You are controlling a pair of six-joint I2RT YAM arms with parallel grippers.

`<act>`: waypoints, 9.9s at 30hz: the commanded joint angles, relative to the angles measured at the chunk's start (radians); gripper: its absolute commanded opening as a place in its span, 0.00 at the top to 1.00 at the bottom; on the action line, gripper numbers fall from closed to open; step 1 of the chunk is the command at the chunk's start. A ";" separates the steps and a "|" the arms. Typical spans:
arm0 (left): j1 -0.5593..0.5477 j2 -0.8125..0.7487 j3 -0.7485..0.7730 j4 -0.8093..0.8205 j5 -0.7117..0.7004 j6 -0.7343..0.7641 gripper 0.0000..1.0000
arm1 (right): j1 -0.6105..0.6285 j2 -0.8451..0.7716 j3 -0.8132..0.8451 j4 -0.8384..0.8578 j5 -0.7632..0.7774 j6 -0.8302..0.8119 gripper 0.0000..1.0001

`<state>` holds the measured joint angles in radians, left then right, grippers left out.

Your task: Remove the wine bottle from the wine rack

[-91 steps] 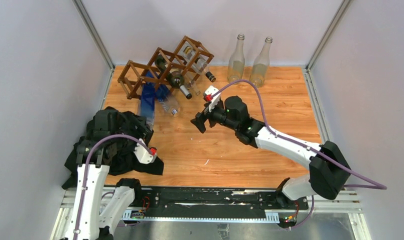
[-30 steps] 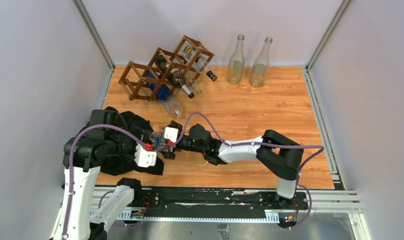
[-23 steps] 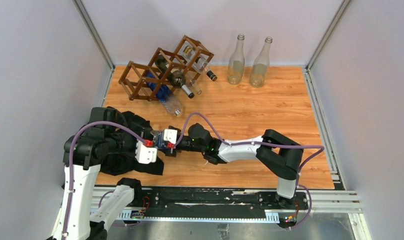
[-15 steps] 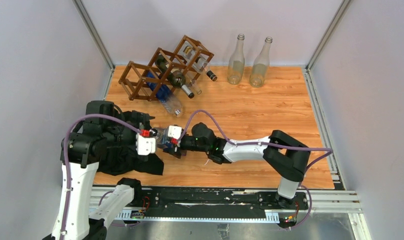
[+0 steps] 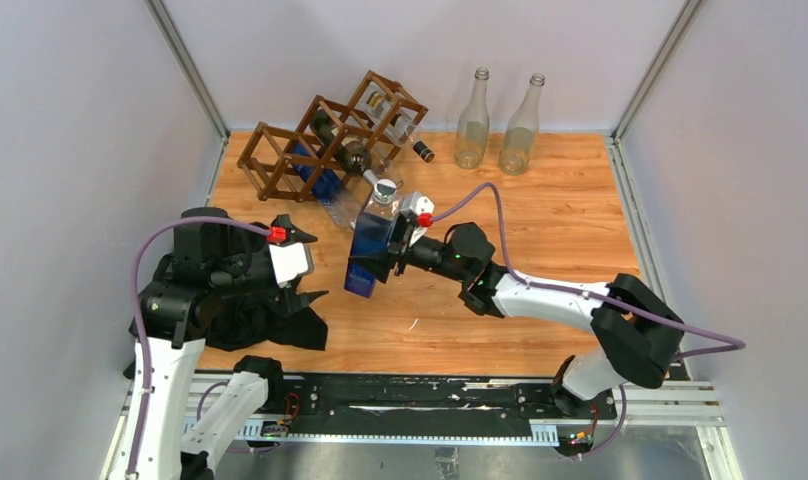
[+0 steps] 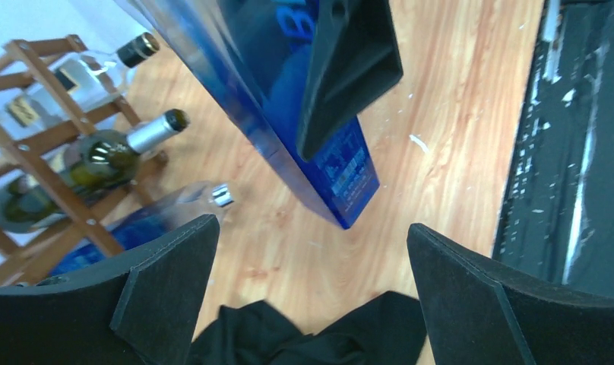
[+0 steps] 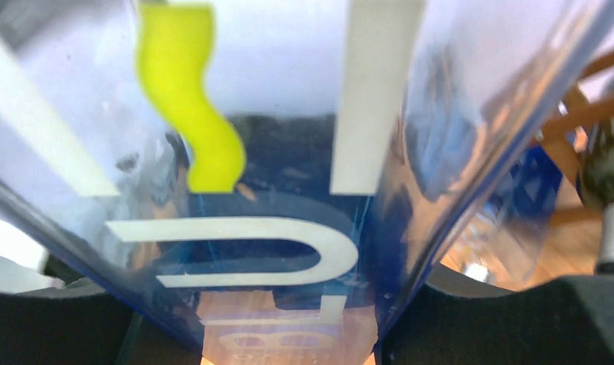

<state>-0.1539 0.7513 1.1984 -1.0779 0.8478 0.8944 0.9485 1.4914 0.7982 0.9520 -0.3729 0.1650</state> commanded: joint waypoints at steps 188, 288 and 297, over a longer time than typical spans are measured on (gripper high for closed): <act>0.010 0.395 0.336 0.226 -0.415 -0.648 0.00 | -0.283 0.699 1.331 -1.426 0.033 -0.078 0.29; -0.037 0.241 -0.098 0.223 -0.269 0.389 0.00 | -0.108 -0.072 0.127 -0.580 0.000 0.560 1.00; -0.170 0.157 -0.214 0.253 -0.277 0.756 0.00 | -0.041 -0.128 0.164 -0.786 -0.089 0.474 1.00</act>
<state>-0.2691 0.9386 1.0336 -0.8562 0.5564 1.4376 0.8551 1.4223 0.9154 0.1875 -0.3832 0.7166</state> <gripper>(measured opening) 0.997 0.384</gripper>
